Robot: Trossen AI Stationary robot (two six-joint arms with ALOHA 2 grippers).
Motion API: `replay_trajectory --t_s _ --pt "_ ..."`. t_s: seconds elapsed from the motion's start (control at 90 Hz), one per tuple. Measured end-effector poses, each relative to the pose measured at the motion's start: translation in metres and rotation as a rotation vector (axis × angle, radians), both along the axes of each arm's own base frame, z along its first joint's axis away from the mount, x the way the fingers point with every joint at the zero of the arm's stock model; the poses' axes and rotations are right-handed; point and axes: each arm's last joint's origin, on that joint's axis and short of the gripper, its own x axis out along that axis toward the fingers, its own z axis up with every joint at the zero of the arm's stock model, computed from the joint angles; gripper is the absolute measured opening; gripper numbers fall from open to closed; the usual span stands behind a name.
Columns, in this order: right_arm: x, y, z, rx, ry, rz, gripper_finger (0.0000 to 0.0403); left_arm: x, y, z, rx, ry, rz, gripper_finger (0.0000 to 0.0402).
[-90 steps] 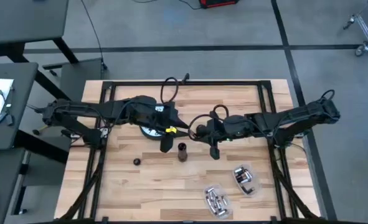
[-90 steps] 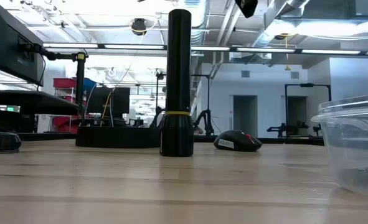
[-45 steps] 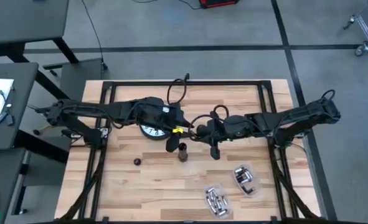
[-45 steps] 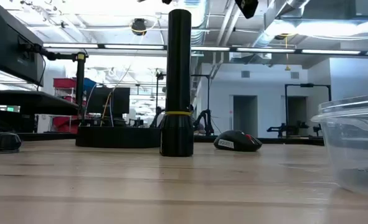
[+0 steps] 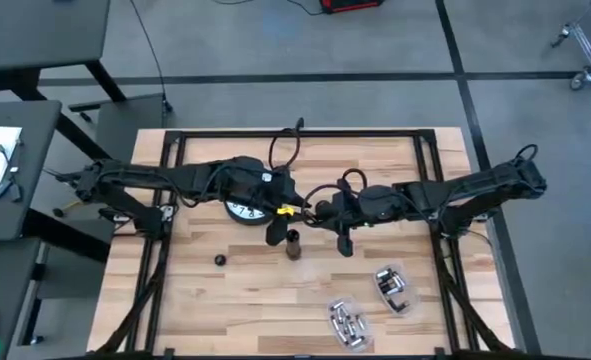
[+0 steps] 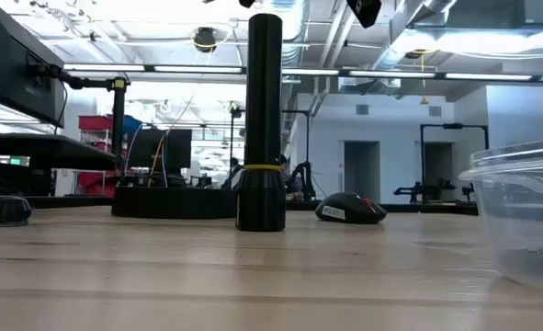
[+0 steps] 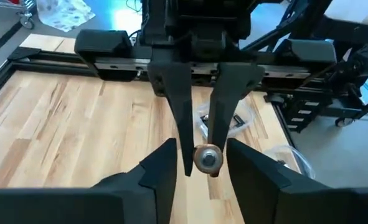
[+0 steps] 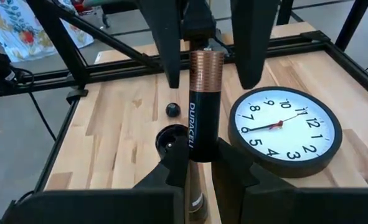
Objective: Insert battery
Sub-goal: Insert the brown battery into the black flashlight battery compartment
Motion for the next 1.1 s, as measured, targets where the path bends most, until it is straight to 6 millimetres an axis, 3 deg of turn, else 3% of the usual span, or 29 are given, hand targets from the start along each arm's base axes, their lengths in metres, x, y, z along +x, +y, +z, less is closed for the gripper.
replay_trajectory --t_s 0.478,0.744,1.1 --pt "0.0 0.0 0.0 0.0 0.0 0.0 0.0028 0.0 0.0 -0.001 0.011 0.005 -0.011 0.0083" --pt "-0.001 0.0 -0.001 -0.005 0.014 0.003 0.0028 0.005 -0.001 -0.004 0.018 0.004 -0.027 0.002" --pt "-0.001 0.001 -0.004 -0.003 0.039 0.01 0.0033 0.017 -0.002 -0.016 -0.025 0.031 -0.051 0.002"
